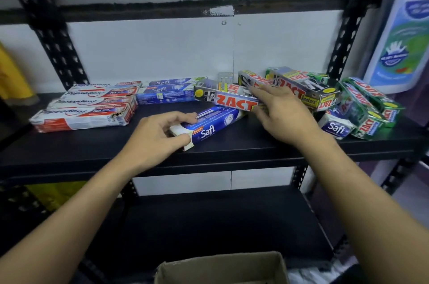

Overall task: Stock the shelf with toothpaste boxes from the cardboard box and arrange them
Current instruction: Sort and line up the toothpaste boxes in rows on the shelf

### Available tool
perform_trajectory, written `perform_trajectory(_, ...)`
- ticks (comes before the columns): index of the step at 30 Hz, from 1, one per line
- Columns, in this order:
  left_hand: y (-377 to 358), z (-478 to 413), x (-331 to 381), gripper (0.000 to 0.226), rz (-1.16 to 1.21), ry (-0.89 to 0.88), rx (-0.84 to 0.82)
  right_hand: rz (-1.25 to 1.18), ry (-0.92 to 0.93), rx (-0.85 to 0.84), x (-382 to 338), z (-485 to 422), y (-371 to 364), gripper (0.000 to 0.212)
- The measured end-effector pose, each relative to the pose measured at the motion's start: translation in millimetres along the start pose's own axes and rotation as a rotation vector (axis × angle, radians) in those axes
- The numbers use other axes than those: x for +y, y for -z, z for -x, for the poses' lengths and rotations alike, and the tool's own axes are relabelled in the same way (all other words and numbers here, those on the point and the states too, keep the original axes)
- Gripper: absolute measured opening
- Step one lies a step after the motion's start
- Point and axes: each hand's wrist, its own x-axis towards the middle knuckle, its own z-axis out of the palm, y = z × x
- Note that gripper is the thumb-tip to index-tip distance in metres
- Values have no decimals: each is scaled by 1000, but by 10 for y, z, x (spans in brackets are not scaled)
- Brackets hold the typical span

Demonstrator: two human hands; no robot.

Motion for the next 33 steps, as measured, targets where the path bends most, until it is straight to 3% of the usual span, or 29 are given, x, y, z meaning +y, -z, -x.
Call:
perform_trajectory(5, -46, 29, -55, 36, -37, -55, 53, 192, -155, 115, -158, 129, -231, 56)
perform_trajectory(10, -56, 7, -64, 29, -8, -49, 74, 208, -363, 183, -151, 229, -179, 48)
perform_trajectory(16, -47, -57, -63, 30, 82, 64, 119, 174, -281, 211, -130, 376, -88, 46)
perform_trajectory(19, -56, -106, -17, 22, 62, 154, 199, 123, -236, 351, -104, 468, -10, 37)
perform_trajectory(22, -64, -146, -14, 25, -153, 213, 309, 61, -218, 536, -42, 632, 56, 26)
perform_trajectory(26, -130, -105, 10, 27, -137, 178, 268, -2, -280, 701, 113, 853, 85, 25)
perform_trajectory(30, -152, -66, 45, 42, -215, 139, 211, 3, -454, 607, 338, 959, 58, 45)
perform_trajectory(33, -192, -100, 71, 45, -251, 106, 167, 59, -508, 494, 432, 986, 33, 48)
